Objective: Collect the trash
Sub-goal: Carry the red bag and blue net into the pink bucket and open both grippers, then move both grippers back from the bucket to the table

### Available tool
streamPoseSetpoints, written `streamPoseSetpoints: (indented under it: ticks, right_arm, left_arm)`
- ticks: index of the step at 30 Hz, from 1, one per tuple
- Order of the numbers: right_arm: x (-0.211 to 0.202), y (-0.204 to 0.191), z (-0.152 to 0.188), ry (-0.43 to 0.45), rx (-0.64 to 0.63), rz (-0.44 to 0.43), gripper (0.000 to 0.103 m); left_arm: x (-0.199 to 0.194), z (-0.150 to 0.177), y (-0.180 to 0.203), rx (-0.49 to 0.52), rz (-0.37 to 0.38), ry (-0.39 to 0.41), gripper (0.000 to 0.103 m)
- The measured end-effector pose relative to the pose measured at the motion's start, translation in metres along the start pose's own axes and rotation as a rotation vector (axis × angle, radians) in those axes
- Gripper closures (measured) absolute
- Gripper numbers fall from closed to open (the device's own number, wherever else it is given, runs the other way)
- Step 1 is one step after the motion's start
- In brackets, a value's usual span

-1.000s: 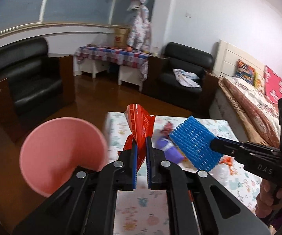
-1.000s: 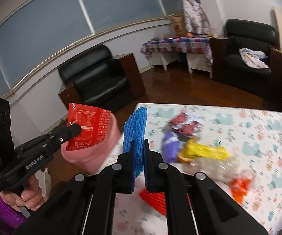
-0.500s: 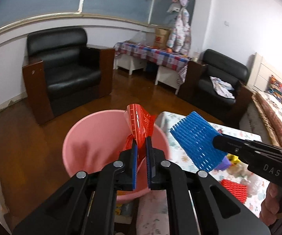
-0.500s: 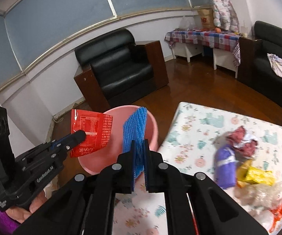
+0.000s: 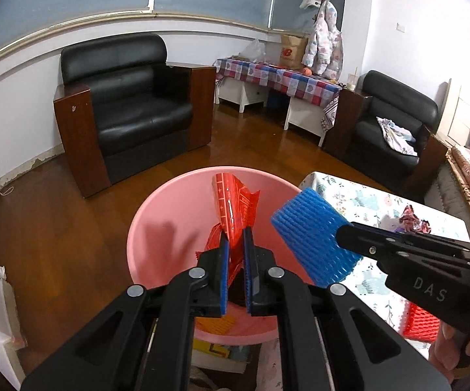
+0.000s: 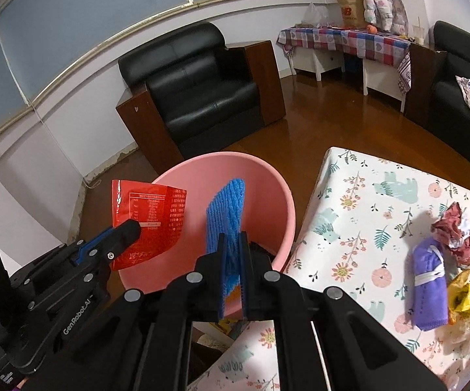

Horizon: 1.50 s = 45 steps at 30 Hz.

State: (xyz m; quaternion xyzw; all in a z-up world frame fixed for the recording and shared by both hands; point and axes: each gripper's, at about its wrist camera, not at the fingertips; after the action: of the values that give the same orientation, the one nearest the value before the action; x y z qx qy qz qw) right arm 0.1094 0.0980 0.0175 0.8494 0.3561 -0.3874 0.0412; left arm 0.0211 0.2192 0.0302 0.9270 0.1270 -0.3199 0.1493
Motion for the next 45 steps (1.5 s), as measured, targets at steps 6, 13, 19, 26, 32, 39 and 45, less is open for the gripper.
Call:
streamPoseSetpoints:
  ticks: [6,13,19,26,32,39,45]
  right_arm:
    - [0.015,-0.001,-0.002,-0.011,-0.002,0.000,0.096]
    - [0.023,-0.001,-0.004,0.001,-0.008,-0.010,0.096]
    - [0.021,0.000,-0.005,0.017,-0.021,-0.017,0.081]
    - [0.012,0.006,-0.004,0.038,-0.017,-0.029,0.077]
    - [-0.010,0.010,0.003,0.069,-0.023,-0.034,0.077]
    - [-0.039,0.012,0.016,0.092,-0.028,-0.040,0.077]
    - [-0.072,0.014,0.041,0.101,-0.042,-0.036,0.074]
  left_arm:
    - [0.010,0.001,-0.001,0.000,-0.011,-0.021,0.095]
    - [0.015,0.001,0.000,0.002,-0.014,-0.023,0.067]
    - [0.018,-0.001,-0.001,-0.009,-0.014,-0.030,0.062]
    - [0.018,-0.003,-0.001,-0.012,-0.020,-0.029,0.062]
    - [0.010,-0.002,0.002,-0.006,-0.014,-0.015,0.062]
    - [-0.007,0.002,0.014,0.015,0.006,-0.001,0.062]
    - [-0.023,0.011,0.035,0.058,0.046,0.004,0.062]
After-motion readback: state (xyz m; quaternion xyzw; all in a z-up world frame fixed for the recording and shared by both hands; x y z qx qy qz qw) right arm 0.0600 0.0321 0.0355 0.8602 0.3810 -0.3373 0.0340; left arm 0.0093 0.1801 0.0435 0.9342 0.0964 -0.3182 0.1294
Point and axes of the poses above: each gripper's, at about its wrist camera, not at the fingertips, and x roughly the way its jaws point, y to its right, z to its underside, and after that the axes turned 8 degrees about -x, right-handed
